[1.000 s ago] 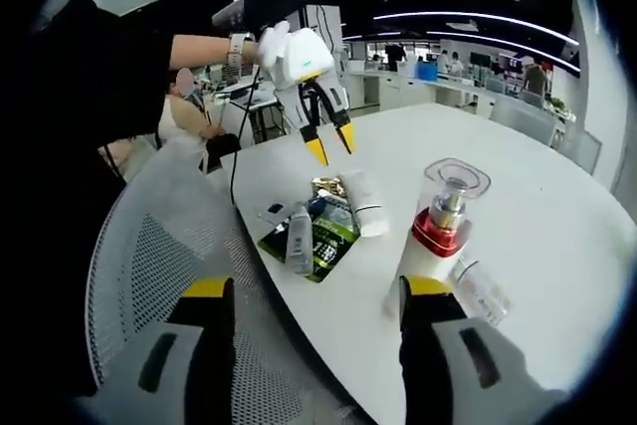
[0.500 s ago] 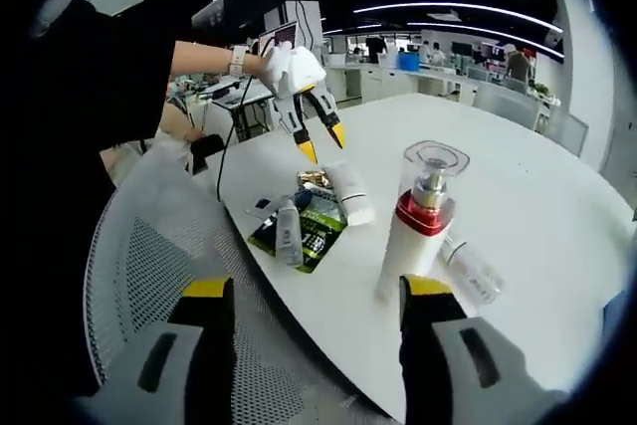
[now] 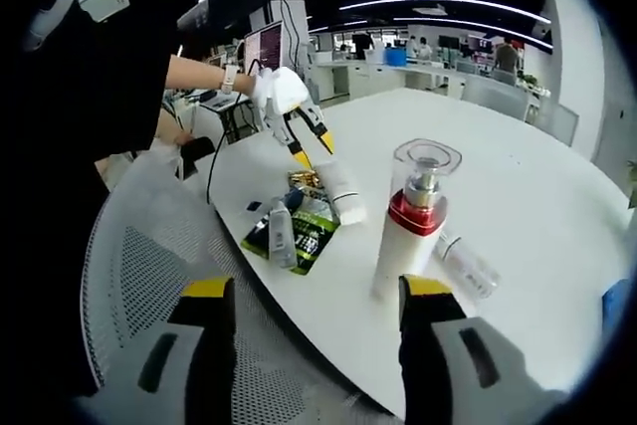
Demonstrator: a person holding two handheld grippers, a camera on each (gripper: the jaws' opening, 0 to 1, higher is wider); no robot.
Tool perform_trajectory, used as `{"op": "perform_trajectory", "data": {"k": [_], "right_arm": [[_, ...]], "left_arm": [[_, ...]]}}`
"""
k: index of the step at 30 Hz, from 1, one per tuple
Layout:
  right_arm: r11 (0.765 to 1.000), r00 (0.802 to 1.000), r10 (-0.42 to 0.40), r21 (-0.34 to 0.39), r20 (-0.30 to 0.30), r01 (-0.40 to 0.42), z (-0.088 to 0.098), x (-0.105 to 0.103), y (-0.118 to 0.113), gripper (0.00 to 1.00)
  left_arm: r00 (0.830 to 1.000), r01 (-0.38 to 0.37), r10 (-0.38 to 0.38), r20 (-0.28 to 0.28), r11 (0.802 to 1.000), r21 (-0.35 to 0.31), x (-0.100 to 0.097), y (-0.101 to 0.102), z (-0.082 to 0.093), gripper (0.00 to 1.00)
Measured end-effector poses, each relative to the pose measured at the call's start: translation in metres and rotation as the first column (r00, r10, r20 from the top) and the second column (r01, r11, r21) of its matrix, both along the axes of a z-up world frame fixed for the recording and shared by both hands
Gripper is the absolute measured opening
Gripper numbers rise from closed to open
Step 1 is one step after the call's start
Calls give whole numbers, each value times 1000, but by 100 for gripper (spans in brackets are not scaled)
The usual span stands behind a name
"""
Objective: Arrange the skincare products in the storage area until every visible bottle or jar stands upright without overlapping.
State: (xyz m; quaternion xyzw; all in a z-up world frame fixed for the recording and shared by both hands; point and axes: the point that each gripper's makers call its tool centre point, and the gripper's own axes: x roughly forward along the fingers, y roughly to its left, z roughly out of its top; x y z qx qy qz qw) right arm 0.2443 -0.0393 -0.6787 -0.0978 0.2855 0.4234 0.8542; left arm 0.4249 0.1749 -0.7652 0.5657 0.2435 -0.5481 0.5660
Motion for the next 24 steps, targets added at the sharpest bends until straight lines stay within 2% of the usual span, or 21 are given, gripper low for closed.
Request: {"op": "perform_trajectory", "data": {"k": [10,14,17,22,24], "right_arm": [[999,999,-42,-7,10,42,5,11,-8,67],[998,999,-54,-12,4,54,4,11,-10,67],[998,998,-63,-11,-1,63,3,10,-11,67],[997,997,-73,-14,-8,73,1,10,-12,67],[997,997,-79,-14,-10,79,0,11,-14,67]], "left_arm": [[998,60,-61,16,998,24,4,1,-5,27],[997,77,-76,-23,996,38,7,-1,-7,29],[996,83,-81,-45,996,40,12,-2,-6,34],[987,110,-101,-125,992,65,13,-5,-10,36],[985,126,-116,-130,989,72,17,-8,-10,40]]}}
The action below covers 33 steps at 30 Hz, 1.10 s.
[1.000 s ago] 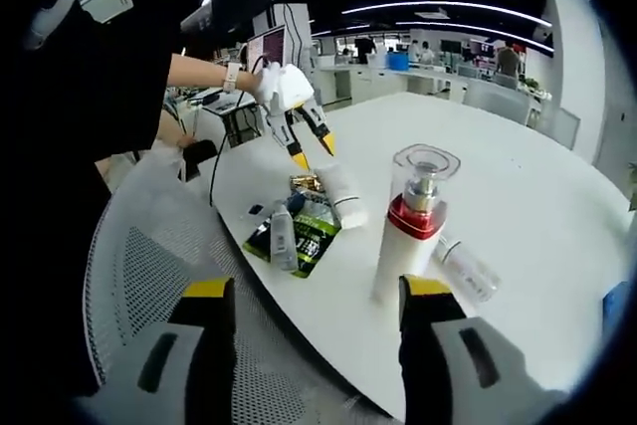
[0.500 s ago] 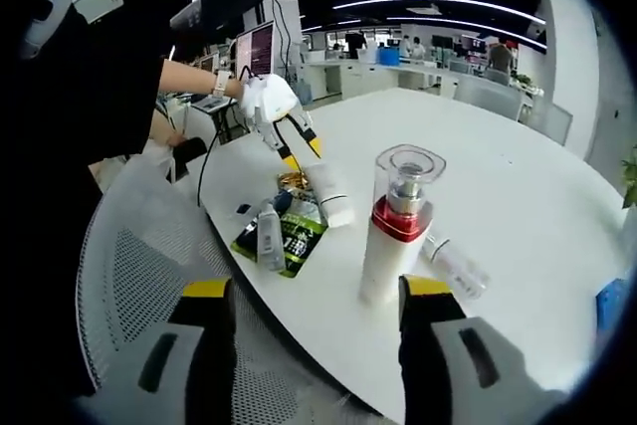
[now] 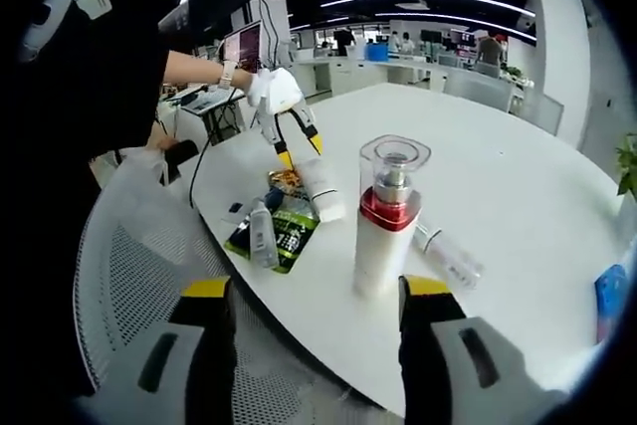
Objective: Arrange the skincare products in the storage area until every visible bottle or jar stands upright without overlapping.
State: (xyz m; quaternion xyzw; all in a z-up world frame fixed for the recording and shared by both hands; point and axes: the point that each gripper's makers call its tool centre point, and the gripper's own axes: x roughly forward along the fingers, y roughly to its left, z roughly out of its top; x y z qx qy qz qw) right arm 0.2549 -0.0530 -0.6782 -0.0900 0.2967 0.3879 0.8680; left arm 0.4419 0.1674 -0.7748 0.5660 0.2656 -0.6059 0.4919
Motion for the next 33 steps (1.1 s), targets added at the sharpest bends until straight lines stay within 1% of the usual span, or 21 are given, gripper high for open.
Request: {"op": "perform_trajectory", "data": {"k": [1,3,4,7,9,11,12,13,14,15,17,18,19,20,21,22,25,26,29,30,33], "right_arm": [[1000,1000,-4,1,-1,4,0,0,-1,67],[1000,1000,-10,1,-3,10,-1,1,-2,67],[1000,1000,-12,0,-4,12,-1,1,-2,67],[1000,1000,-24,4,-6,24,0,1,-4,66],[1000,1000,-28,5,-7,28,0,1,-4,66],[1000,1000,-30,3,-9,30,0,0,-4,66],[1000,1000,-28,9,-9,29,2,0,-1,65],[1000,1000,-28,13,-9,28,3,-1,1,64],[1000,1000,-18,23,-9,18,6,-2,6,64],[1000,1000,-12,26,-7,12,6,-2,10,63],[1000,1000,10,29,1,-10,9,-3,20,63],[999,1000,27,34,-3,-27,10,-4,28,63],[999,999,38,39,-6,-38,11,-5,32,63],[998,999,45,45,-7,-45,12,-5,37,63],[996,998,68,56,-8,-67,13,-7,45,63],[994,996,84,65,-12,-83,14,-8,50,62],[989,992,124,85,-13,-123,16,-8,68,61],[987,991,134,86,-14,-133,15,-8,72,61],[985,988,157,70,2,-156,15,-2,87,60],[985,987,157,67,11,-158,16,1,91,60],[988,989,144,60,39,-146,18,11,103,56]], "left_arm": [[1000,1,-1,-3,1000,2,1,0,0,41],[999,9,-7,-50,1000,30,-2,1,-3,40],[997,28,-25,-78,999,44,-5,1,-4,38],[995,45,-39,-95,997,58,-3,-1,-5,38],[992,52,-43,-116,996,75,-3,-1,-7,38],[991,40,-27,-134,995,90,-3,-2,-8,38],[990,36,-22,-141,995,96,-3,-1,-9,38],[987,55,-38,-156,993,106,-5,-1,-9,36],[986,64,-46,-159,992,108,-7,-1,-9,37],[984,57,-40,-175,994,95,-9,-6,-9,37],[977,59,-39,-210,994,91,-17,-10,-11,38],[979,63,-44,-199,994,92,-16,-12,-11,38],[979,92,-70,-193,990,109,-16,-11,-12,38],[978,103,-80,-192,988,113,-17,-11,-12,38],[975,131,-109,-193,985,109,-18,-11,-12,37],[974,138,-116,-193,984,109,-19,-11,-12,36],[976,123,-100,-191,986,111,-19,-10,-12,34],[976,124,-102,-190,986,108,-18,-10,-12,34],[979,94,-71,-189,989,115,-18,-10,-12,33],[981,85,-61,-186,989,123,-18,-10,-12,33],[983,88,-63,-171,985,145,-19,-10,-12,32]]}}
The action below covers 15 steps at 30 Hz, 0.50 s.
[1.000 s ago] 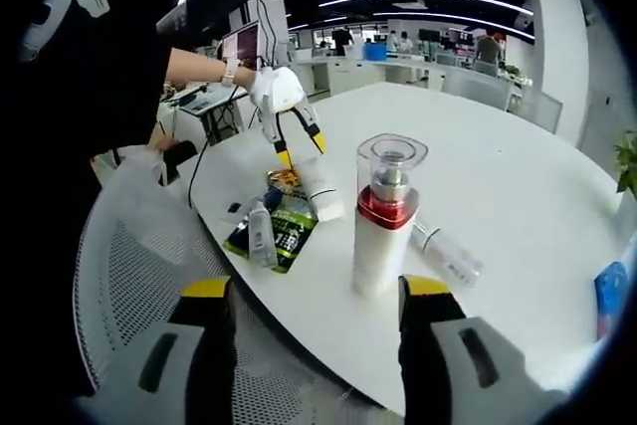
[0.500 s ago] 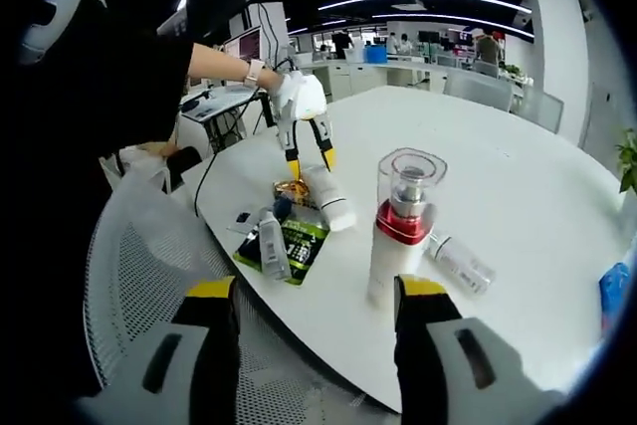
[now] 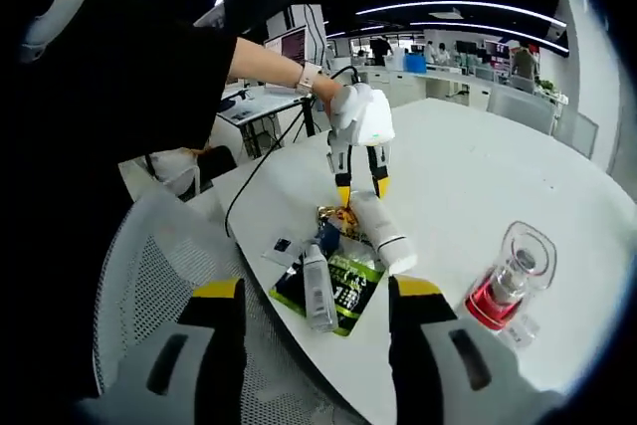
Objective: Arrange the skincare products in the storage area until every visible bottle or jar stands upright without overlapping.
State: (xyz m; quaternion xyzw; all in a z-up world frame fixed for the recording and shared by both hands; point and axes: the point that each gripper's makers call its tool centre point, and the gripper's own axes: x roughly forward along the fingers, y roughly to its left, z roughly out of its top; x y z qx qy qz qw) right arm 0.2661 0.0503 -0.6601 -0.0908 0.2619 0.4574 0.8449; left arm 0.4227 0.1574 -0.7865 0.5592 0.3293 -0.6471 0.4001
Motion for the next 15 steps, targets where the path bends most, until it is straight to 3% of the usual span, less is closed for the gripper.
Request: {"op": "perform_trajectory", "data": {"k": [9,15], "right_arm": [[994,995,-5,-110,95,15,-12,40,40,51],[993,996,-1,-117,93,12,-29,72,66,45]], "left_arm": [[999,26,-25,32,999,-21,-3,2,6,32],[998,32,-31,50,999,-31,-5,2,13,32]]}}
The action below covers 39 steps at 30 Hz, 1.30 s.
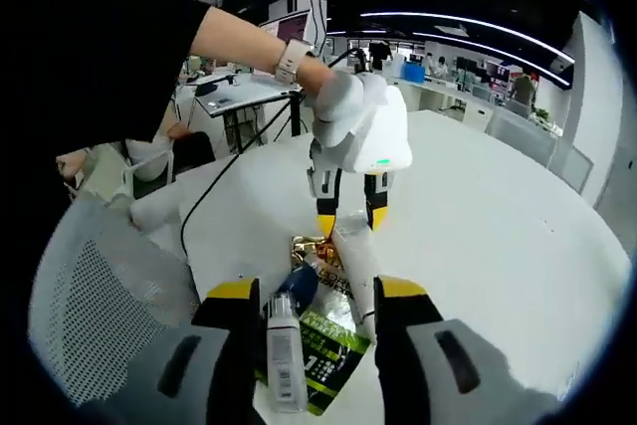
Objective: Arrange the skincare products in the storage area until every visible bottle or jar stands upright without overlapping.
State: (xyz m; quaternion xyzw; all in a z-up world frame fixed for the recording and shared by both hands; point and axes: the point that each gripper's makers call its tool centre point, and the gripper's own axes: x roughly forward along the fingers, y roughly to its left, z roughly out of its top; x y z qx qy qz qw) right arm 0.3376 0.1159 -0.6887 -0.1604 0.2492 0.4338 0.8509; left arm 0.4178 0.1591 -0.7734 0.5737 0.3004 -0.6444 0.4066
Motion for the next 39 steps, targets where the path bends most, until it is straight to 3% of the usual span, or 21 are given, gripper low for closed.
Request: {"op": "perform_trajectory", "data": {"k": [7,11,16,23,27,31,32,33,34,35,36,37,39], "right_arm": [[994,1000,5,-106,14,-3,-32,32,6,44],[991,1000,20,-133,1,-19,-46,41,10,45],[982,999,44,-187,26,-38,-61,51,9,44],[975,995,101,-201,25,-94,-69,54,17,41],[972,989,132,-202,58,-118,-64,60,25,36],[965,986,158,-219,60,-142,-65,59,25,37],[963,983,173,-219,54,-158,-65,58,26,35],[944,972,233,-236,-23,-232,-78,43,29,35],[928,969,245,-299,33,-224,-84,46,27,34],[937,977,212,-290,29,-195,-87,46,26,33],[941,975,220,-268,17,-207,-88,44,26,31],[958,985,172,-230,-21,-172,-86,43,27,30],[953,983,182,-245,-4,-178,-83,49,25,29]], "left_arm": [[1000,9,-9,12,1000,-23,-9,-3,12,32],[999,30,-30,25,999,-31,-11,-6,17,32],[999,39,-39,20,998,-39,-17,-9,24,32],[998,57,-56,26,997,-56,-22,-15,33,32],[997,69,-67,28,995,-68,-26,-20,39,32],[998,57,-56,20,996,-74,-27,-22,43,32],[999,50,-50,10,995,-90,-28,-24,46,12],[980,144,-118,160,975,-169,-8,-42,60,1],[986,133,-112,120,975,-176,-10,-47,61,0],[998,63,-62,14,987,-151,-25,-41,59,0],[992,128,-126,20,984,-125,-27,-38,60,0],[988,150,-147,38,983,-104,-26,-34,59,0],[989,141,-136,56,986,-84,-22,-30,54,0]]}}
